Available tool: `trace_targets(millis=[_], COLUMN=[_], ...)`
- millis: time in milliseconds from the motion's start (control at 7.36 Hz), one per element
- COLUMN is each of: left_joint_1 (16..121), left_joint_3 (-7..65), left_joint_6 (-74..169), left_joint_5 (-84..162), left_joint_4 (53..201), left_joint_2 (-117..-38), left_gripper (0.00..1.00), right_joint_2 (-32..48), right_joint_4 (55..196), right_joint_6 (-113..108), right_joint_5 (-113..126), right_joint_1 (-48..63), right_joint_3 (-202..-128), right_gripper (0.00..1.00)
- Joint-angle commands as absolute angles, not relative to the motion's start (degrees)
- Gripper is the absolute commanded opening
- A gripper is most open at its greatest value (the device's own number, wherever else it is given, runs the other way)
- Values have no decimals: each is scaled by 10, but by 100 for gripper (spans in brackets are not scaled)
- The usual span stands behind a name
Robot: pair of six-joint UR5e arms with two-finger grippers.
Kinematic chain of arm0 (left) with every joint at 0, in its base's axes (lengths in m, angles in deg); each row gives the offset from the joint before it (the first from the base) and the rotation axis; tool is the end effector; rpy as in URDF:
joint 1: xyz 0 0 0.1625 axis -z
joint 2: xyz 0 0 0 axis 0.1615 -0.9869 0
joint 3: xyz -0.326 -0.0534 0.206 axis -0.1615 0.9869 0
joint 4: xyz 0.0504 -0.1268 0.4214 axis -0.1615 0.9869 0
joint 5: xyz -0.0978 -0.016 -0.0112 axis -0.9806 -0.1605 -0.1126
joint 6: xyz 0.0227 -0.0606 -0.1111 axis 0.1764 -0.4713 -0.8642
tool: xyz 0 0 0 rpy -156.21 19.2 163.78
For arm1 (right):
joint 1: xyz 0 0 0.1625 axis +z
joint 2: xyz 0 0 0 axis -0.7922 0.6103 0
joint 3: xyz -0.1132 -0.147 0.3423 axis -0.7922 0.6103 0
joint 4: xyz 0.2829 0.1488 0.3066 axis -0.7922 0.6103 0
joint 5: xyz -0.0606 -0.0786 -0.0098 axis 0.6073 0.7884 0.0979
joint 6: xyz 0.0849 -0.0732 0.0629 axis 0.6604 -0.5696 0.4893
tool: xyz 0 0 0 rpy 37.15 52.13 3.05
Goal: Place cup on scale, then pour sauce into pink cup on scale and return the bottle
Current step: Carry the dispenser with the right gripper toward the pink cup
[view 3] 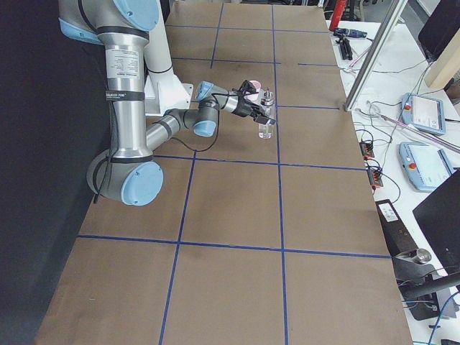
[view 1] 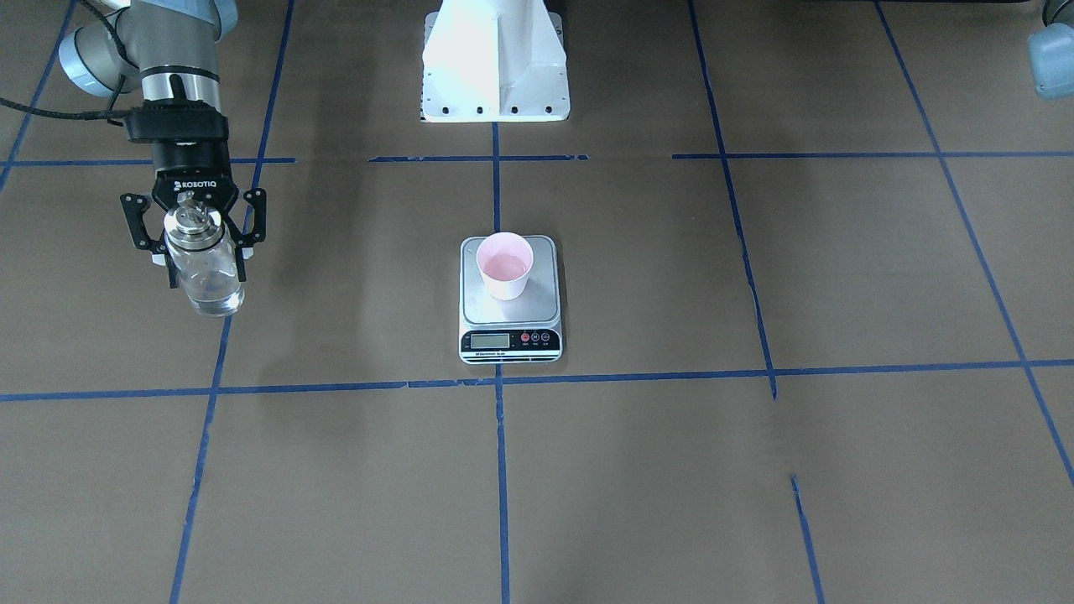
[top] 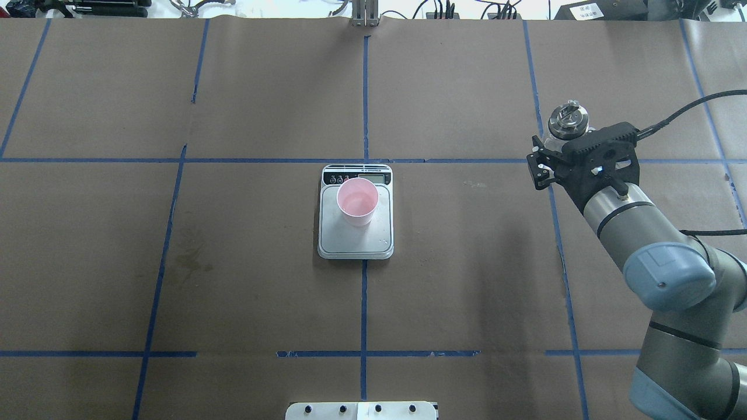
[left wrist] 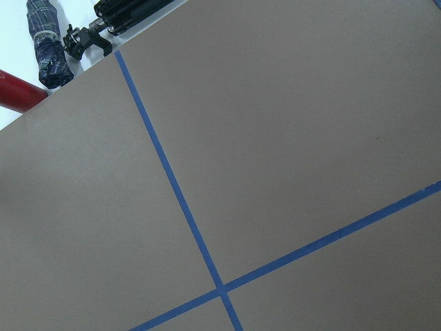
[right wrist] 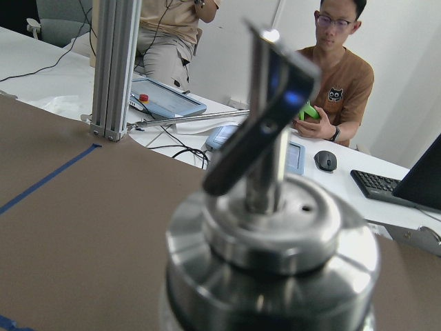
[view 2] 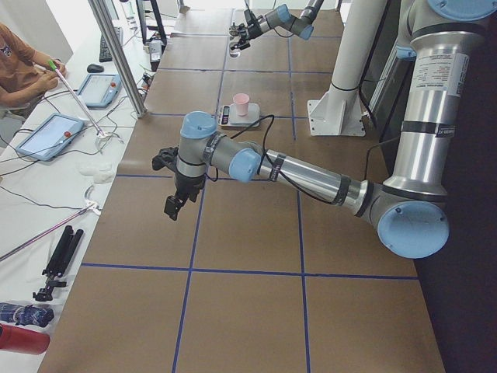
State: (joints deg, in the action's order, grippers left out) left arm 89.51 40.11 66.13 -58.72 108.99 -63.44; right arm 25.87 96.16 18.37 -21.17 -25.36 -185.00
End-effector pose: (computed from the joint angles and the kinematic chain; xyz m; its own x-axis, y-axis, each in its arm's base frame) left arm 0.0286 -0.5819 0.4799 0.8116 0.4205 -0.4057 -0.2099 0.8578 0.4692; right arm -0.3719 -0.4309 0.3119 0.8961 -0.2351 0.3765 -0.2696 0.3856 0.8824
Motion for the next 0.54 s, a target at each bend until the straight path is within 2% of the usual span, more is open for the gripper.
trace_targets(millis=[0,272,408], left_joint_1=[916,966,967], left_joint_3=[402,380,377], left_joint_6=[688,808,805], left_joint_5=[-588,-638,-678], left_joint_4=[1086,1086,1093], left_joint_2=[-628,-609,-574], left_gripper=[100,100,100], right_joint_2=[214,146,141], right_joint_4=[1032,1142,1145], right_joint_6=[109,89,31], right_joint_5=[-175,-154,-149], right_joint_1=[-255,-265,-270], right_joint_3=[-1851,-1854,-1855], right_gripper=[0,0,0])
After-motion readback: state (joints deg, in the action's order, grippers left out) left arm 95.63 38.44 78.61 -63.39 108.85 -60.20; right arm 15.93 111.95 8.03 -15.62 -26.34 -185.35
